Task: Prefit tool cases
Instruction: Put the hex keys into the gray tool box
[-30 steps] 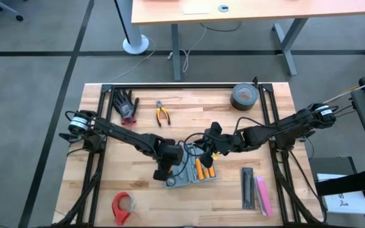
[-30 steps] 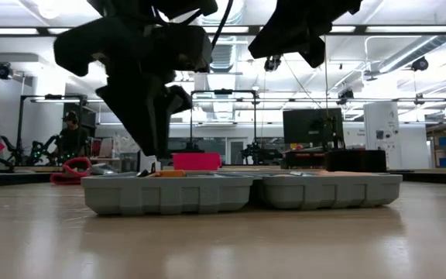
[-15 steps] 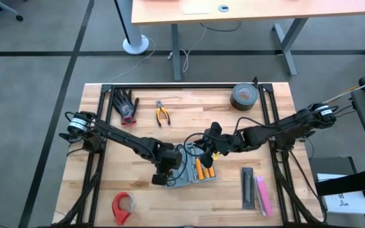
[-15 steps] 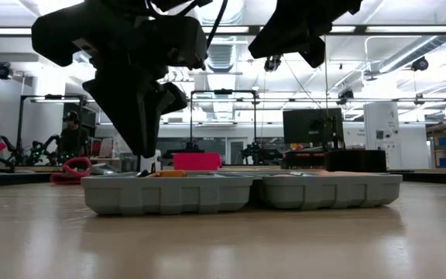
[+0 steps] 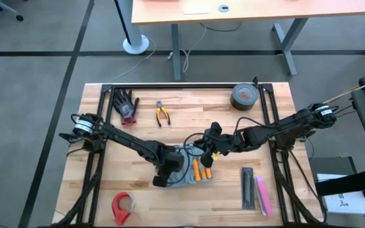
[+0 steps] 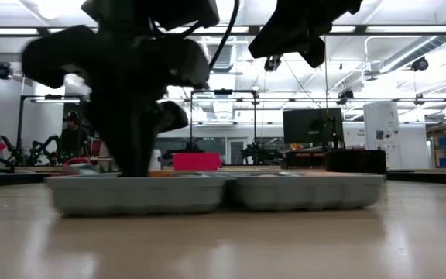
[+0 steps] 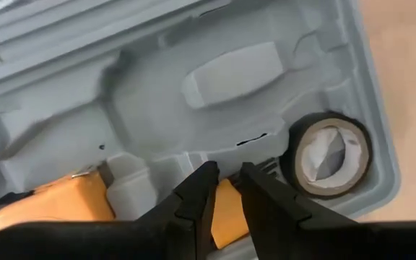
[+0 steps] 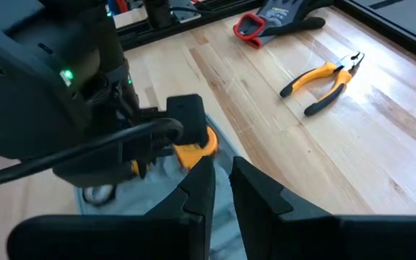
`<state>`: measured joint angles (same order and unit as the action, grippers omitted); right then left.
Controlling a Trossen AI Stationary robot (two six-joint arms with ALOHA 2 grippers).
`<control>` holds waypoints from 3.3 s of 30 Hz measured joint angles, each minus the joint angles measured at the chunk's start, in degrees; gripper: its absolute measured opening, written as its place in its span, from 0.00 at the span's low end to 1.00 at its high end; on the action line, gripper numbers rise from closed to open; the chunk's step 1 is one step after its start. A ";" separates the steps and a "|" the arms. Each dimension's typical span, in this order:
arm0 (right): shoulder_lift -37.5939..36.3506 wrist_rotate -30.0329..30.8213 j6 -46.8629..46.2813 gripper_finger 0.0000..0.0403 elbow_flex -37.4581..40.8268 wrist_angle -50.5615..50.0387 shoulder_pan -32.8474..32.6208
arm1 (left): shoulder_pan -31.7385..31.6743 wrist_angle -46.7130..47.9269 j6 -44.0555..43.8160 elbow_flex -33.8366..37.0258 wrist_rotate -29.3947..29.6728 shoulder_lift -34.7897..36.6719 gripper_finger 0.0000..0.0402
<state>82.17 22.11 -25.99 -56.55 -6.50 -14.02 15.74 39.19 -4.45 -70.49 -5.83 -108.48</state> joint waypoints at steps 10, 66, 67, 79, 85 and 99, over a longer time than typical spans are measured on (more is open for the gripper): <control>0.00 0.00 0.01 0.08 0.00 0.00 0.00 | 0.03 3.74 1.77 -3.95 0.61 2.66 0.19; 0.00 0.00 0.69 0.08 0.00 1.27 -0.35 | -0.03 7.47 -15.49 2.38 2.90 7.12 0.16; 0.00 0.00 0.67 0.08 0.00 1.29 -0.35 | -0.01 5.29 -15.54 3.23 2.89 7.12 0.16; 0.00 0.00 0.49 0.08 0.00 1.45 -0.35 | -0.03 -4.28 -9.28 6.14 2.30 7.44 0.11; 0.00 0.00 0.49 0.08 0.00 1.46 -0.35 | -0.03 -2.55 -6.57 4.66 2.31 8.23 0.11; 0.00 0.00 0.47 0.08 0.00 1.51 -0.35 | 1.58 -8.83 -5.26 4.92 1.73 7.69 0.11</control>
<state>82.17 22.11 -25.52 -56.55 -4.99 -14.37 17.32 30.36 -9.72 -65.57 -4.10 -100.79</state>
